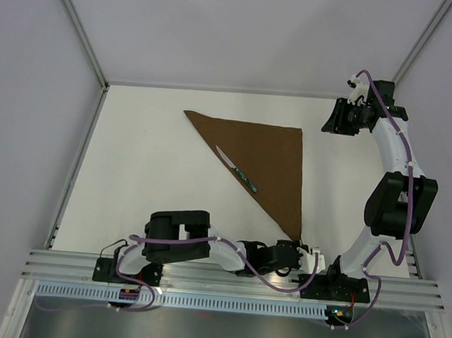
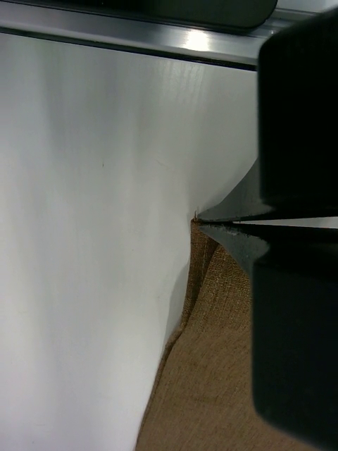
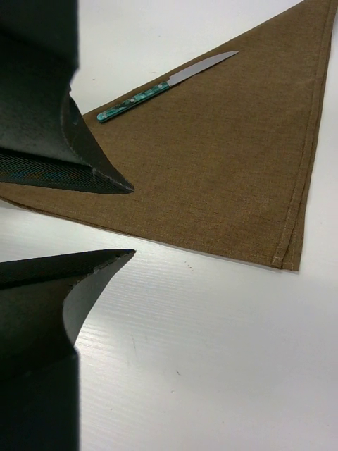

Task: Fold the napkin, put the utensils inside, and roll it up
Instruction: Fold the napkin at the center of the board.

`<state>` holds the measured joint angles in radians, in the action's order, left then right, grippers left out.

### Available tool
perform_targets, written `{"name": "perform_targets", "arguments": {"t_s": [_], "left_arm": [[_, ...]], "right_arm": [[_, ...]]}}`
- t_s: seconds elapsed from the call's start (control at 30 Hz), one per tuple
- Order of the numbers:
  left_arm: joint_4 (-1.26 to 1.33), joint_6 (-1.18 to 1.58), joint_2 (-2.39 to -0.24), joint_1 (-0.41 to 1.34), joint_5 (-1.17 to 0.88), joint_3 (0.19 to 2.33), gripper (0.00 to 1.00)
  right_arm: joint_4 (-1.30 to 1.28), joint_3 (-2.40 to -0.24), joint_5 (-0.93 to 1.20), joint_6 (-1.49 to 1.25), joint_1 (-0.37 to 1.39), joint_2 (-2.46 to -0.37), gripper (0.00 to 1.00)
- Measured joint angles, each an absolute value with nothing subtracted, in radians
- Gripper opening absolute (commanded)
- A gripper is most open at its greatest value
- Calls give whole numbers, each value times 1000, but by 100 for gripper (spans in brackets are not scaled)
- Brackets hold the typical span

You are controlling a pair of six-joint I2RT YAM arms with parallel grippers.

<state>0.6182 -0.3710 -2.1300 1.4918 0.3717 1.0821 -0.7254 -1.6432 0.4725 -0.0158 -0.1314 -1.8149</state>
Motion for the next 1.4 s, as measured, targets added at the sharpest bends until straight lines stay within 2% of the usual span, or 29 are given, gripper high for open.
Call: {"name": "perform_targets", "arguments": {"t_s": [0.57, 1.4], "left_arm": [[570, -191, -2012, 1374, 278, 1082, 2], [524, 178, -1816, 990, 196, 969, 2]], "right_arm": [[-725, -1643, 472, -16, -131, -1815, 43], [-726, -1643, 470, -15, -131, -1815, 43]]}}
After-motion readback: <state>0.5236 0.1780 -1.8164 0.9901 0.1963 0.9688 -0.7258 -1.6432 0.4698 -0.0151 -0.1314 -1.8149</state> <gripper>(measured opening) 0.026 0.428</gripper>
